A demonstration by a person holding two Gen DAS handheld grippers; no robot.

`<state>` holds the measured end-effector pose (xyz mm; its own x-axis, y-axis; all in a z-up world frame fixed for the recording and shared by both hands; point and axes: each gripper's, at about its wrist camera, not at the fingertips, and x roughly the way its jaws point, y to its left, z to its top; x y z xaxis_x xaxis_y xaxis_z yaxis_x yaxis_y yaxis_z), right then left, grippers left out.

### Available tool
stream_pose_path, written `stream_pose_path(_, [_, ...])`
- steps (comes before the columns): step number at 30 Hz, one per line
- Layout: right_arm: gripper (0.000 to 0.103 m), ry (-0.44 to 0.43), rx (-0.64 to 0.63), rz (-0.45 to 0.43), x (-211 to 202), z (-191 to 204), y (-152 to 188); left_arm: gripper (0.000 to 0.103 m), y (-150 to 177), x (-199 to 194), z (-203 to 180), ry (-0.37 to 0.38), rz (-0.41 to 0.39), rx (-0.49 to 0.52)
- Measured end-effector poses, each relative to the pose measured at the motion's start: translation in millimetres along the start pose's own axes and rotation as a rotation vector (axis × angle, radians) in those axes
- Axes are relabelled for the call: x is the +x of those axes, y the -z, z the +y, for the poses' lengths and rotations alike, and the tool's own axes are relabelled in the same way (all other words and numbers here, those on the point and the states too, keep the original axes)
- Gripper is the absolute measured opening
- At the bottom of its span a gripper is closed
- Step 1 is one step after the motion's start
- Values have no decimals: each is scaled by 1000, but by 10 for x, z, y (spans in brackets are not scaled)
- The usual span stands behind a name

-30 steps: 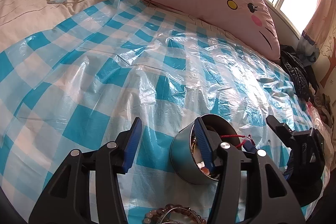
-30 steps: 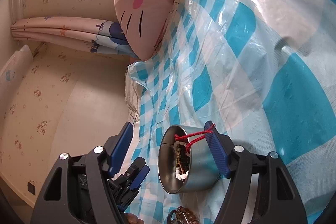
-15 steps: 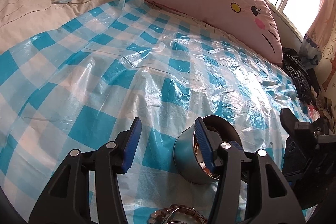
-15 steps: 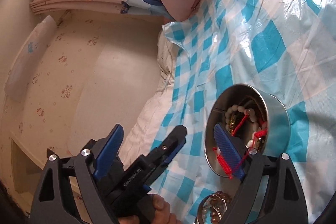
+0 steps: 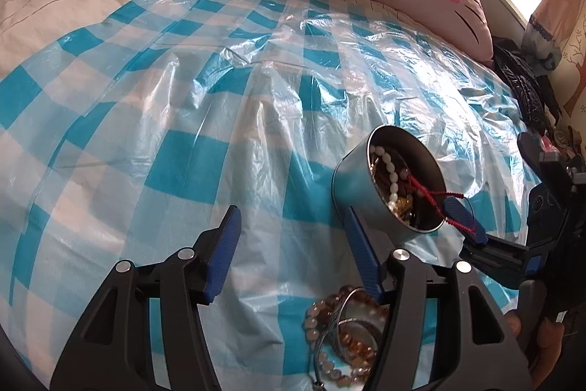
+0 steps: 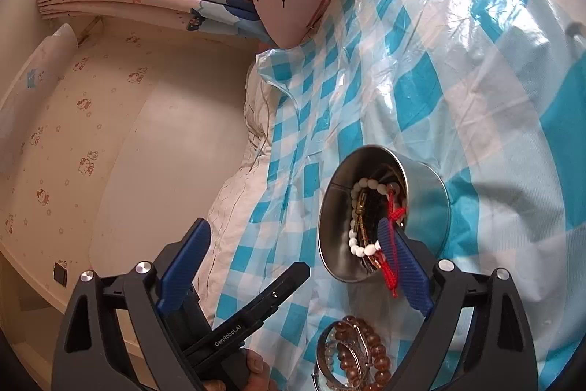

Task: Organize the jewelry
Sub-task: 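Withdraw both tools from the tin and grasp a silver bangle with the left tool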

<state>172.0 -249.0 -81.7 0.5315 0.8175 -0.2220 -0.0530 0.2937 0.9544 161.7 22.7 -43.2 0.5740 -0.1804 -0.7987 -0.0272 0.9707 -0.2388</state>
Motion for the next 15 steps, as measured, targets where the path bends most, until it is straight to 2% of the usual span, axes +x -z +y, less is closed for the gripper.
stream_pose_path(4, [90, -16, 44, -24, -104, -63, 36, 56, 175, -57, 37, 17, 26, 19])
stream_pose_path(7, [91, 33, 97, -59, -210, -174, 42, 56, 262, -127, -65, 47, 23, 83])
stream_pose_path(9, [91, 33, 136, -84, -283, -262, 38, 56, 326, -133, -168, 53, 34, 148])
stream_pose_path(13, [91, -3, 161, -95, -323, -319, 8, 56, 410, -101, -308, 42, 51, 214])
stream_pose_path(15, [91, -58, 156, -84, -293, -284, 6, 56, 432, -104, -329, 44, 54, 221])
